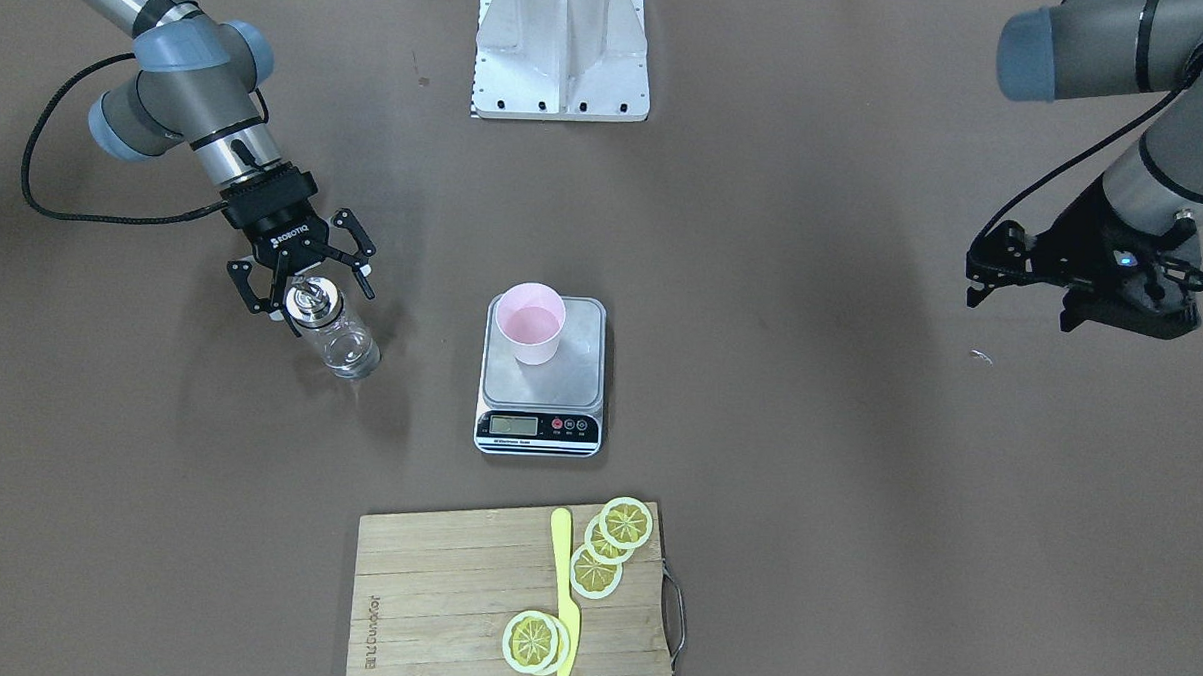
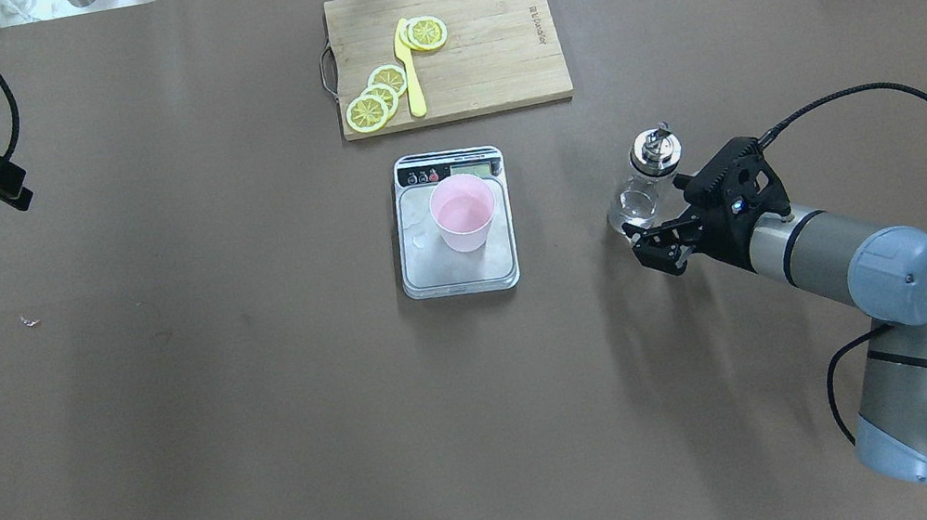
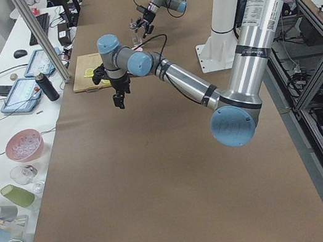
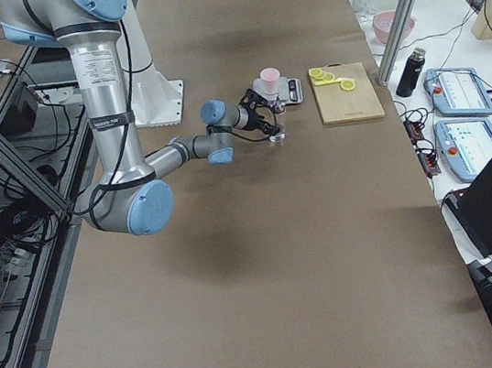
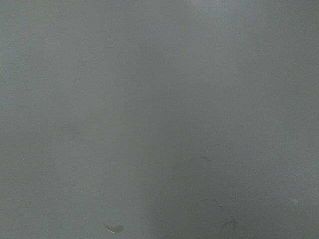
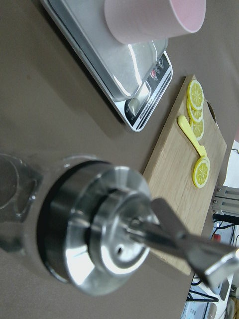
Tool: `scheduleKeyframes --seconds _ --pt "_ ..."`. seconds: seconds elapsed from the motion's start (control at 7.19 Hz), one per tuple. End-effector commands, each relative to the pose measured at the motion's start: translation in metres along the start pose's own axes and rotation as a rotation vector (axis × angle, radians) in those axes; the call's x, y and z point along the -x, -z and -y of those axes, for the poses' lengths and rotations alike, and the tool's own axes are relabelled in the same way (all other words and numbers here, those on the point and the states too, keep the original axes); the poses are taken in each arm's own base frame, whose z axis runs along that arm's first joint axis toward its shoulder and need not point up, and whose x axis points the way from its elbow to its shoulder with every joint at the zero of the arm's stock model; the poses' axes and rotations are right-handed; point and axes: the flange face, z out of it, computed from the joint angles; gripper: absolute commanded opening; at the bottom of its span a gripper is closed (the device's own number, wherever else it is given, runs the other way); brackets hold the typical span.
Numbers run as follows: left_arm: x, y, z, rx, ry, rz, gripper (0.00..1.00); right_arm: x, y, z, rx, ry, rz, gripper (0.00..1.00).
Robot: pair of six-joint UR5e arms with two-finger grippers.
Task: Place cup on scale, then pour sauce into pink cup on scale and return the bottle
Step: 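Close the right gripper around the dispenser's steel lid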
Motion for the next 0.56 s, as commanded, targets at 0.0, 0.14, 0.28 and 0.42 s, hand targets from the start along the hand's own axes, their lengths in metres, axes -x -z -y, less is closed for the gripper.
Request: scheduleKeyframes --seconds 0.0,0.14,0.28,0.42 --pt "-0.0003 0.0005 -0.0001 -0.001 -0.001 0.000 0.98 -0.0106 -0.0058 0.0025 -0.001 0.007 -0.020 0.94" --pt "-0.0004 0.0005 -0.0002 0.000 0.001 -0.001 0.98 -0.0142 -0.0072 0.0015 0.001 0.008 -0.028 0.94" --pt "-0.0003 0.0005 -0.0001 -0.001 0.001 0.000 0.98 -0.0147 -0.0086 0.0003 0.004 0.008 -0.030 0.94" --pt "-0.0004 0.0005 -0.0002 0.000 0.001 -0.001 0.98 -0.0126 -0.0154 0.0012 0.003 0.008 -0.031 0.94"
